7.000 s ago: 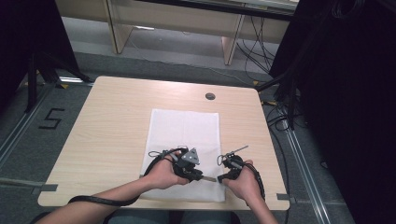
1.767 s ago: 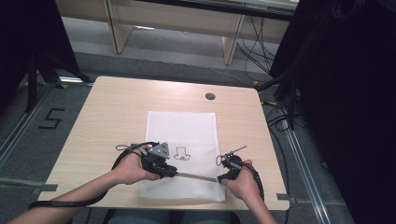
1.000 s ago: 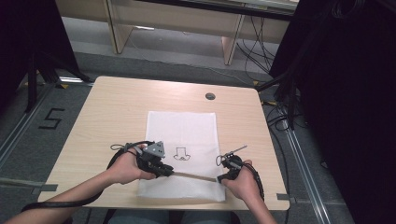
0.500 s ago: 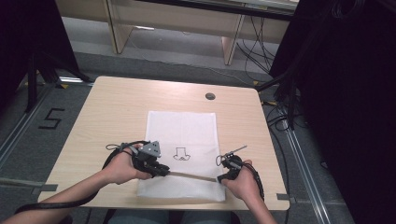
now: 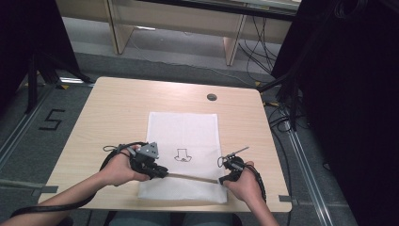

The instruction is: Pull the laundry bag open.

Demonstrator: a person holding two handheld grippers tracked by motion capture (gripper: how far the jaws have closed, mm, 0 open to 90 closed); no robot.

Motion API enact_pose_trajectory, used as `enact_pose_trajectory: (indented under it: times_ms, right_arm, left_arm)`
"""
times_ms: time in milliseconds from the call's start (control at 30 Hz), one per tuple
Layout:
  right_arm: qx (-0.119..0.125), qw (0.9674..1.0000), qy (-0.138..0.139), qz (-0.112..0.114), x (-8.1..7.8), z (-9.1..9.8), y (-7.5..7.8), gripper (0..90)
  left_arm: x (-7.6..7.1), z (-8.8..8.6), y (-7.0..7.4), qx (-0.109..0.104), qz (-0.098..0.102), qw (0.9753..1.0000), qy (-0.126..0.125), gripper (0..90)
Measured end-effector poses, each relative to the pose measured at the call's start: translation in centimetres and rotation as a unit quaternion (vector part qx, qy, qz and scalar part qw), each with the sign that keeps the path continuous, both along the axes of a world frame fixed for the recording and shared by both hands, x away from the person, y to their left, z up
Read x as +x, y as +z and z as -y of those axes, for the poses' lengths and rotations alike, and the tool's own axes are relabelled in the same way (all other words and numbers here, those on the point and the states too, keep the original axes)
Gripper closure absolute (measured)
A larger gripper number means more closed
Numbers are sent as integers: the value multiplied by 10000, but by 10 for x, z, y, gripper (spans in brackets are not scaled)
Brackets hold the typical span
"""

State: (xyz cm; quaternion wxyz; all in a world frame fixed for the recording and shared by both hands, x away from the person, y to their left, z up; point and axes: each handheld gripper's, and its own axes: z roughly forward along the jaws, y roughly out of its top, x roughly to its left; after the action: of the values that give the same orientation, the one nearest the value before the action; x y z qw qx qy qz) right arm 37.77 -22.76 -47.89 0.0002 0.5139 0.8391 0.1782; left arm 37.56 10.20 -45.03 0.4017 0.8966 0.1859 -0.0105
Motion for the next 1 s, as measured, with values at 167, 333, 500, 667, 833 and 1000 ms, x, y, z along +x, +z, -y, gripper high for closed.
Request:
enact_pose_trajectory:
  times_ms: [167, 333, 500, 667, 833, 1000]
  right_arm:
    - [39, 9998, -125, -154, -1, -2, 2, 900]
    - [27, 9999, -65, -87, -1, -1, 1, 900]
    - [29, 10000, 3, -24, 0, 0, 0, 900]
    - [23, 10000, -38, -74, 0, -1, 1, 900]
    - [24, 10000, -41, -59, -1, -1, 1, 900]
    - [25, 10000, -48, -74, -1, -1, 1, 900]
  left_arm:
    - [0, -4, 0, -11, -9, 10000, 52, 819]
    - [0, -5, -1, 8, 15, 10000, -8, 818]
    - [0, -8, -1, -54, -79, 9999, 47, 819]
    - [-1, -10, 1, 47, 10, 10000, 32, 818]
    - [-3, -14, 1, 23, -50, 9999, 104, 819]
    - [-2, -19, 2, 11, -20, 10000, 83, 819]
